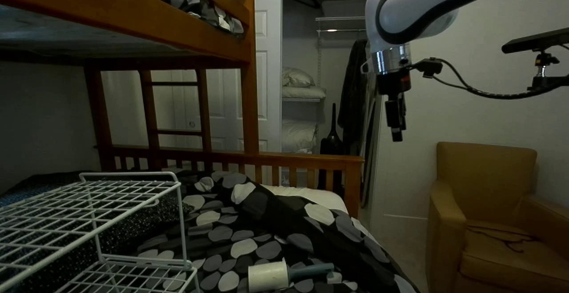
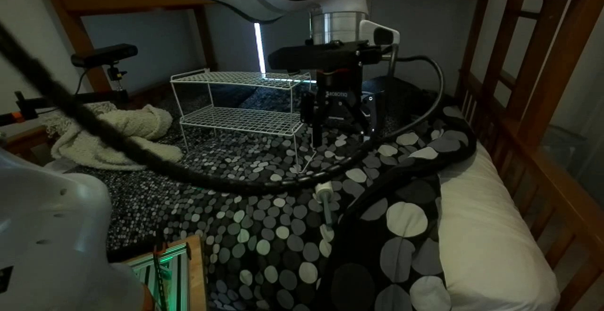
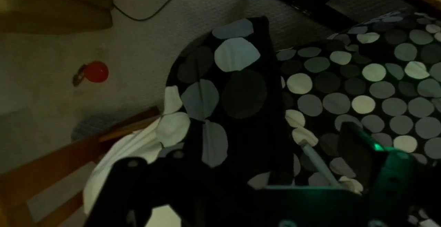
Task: Put the lint roller on the right end of the bed then put the comforter over it
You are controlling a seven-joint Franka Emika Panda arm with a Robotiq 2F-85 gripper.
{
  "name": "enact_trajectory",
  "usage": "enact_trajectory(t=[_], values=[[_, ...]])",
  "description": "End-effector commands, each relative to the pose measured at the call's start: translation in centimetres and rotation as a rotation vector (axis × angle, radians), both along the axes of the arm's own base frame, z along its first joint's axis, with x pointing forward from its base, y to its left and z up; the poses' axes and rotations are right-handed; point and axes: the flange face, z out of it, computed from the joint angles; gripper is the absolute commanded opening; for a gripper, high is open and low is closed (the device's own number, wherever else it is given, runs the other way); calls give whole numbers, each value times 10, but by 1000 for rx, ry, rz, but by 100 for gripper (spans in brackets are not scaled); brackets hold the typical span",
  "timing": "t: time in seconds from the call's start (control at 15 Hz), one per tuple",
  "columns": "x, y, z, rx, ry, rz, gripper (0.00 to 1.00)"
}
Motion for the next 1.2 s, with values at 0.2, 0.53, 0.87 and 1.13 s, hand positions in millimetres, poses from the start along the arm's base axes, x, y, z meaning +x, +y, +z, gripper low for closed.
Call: enact_trajectory(t=[0.2, 0.53, 0.87, 1.13], values=[[48, 41, -79, 114, 195, 230, 100], [52, 47, -106, 103, 254, 271, 100], [54, 47, -100, 103, 241, 272, 100], [76, 74, -130, 131, 220, 378, 100]])
